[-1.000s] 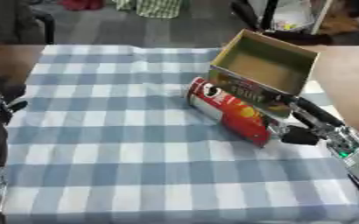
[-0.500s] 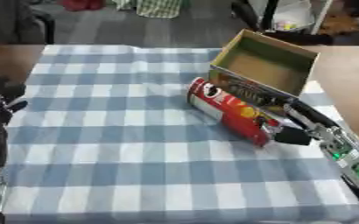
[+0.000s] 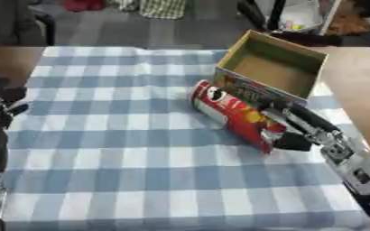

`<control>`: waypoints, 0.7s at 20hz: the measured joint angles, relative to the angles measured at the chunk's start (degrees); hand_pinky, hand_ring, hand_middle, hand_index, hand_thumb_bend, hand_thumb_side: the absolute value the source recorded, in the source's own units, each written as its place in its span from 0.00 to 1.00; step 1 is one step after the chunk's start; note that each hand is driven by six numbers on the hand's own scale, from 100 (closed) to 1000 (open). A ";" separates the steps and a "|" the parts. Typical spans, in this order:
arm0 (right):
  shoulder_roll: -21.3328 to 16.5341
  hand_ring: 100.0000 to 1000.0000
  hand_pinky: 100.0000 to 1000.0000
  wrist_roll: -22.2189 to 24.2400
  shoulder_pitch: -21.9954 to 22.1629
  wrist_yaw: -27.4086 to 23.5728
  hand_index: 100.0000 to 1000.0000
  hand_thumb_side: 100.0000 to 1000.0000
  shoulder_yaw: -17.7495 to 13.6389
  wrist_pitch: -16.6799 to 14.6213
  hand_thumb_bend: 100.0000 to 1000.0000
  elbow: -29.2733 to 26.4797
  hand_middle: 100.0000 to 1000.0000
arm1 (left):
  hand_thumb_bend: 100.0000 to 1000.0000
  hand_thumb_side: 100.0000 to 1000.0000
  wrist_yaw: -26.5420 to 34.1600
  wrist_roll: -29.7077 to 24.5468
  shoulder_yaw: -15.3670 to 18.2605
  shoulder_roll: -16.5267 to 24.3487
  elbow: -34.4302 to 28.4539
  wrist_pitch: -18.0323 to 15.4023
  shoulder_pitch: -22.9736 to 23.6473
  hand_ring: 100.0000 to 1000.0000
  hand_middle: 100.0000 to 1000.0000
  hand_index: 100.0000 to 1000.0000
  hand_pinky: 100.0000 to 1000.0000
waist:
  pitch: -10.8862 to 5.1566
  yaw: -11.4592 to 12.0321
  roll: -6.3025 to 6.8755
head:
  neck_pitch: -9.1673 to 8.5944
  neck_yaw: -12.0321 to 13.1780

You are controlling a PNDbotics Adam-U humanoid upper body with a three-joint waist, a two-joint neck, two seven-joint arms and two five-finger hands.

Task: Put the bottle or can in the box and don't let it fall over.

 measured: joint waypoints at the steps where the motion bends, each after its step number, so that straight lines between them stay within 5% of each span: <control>1: 0.00 1.00 0.94 0.01 -0.05 0.35 1.00 0.65 0.00 -0.01 0.00 0.04 0.80 | 0.38 0.88 0.01 0.00 0.00 0.00 0.00 0.00 0.00 0.84 0.68 0.90 0.82 | 0.00 0.00 0.00 | 0.00 0.00; 14: 2.80 1.00 0.94 -0.48 -0.48 5.32 1.00 0.65 -0.28 -0.06 0.00 2.21 0.80 | 0.38 0.88 0.12 0.00 0.00 0.00 0.00 0.00 -0.08 0.84 0.68 0.90 0.82 | 0.00 -0.20 0.00 | 0.00 0.19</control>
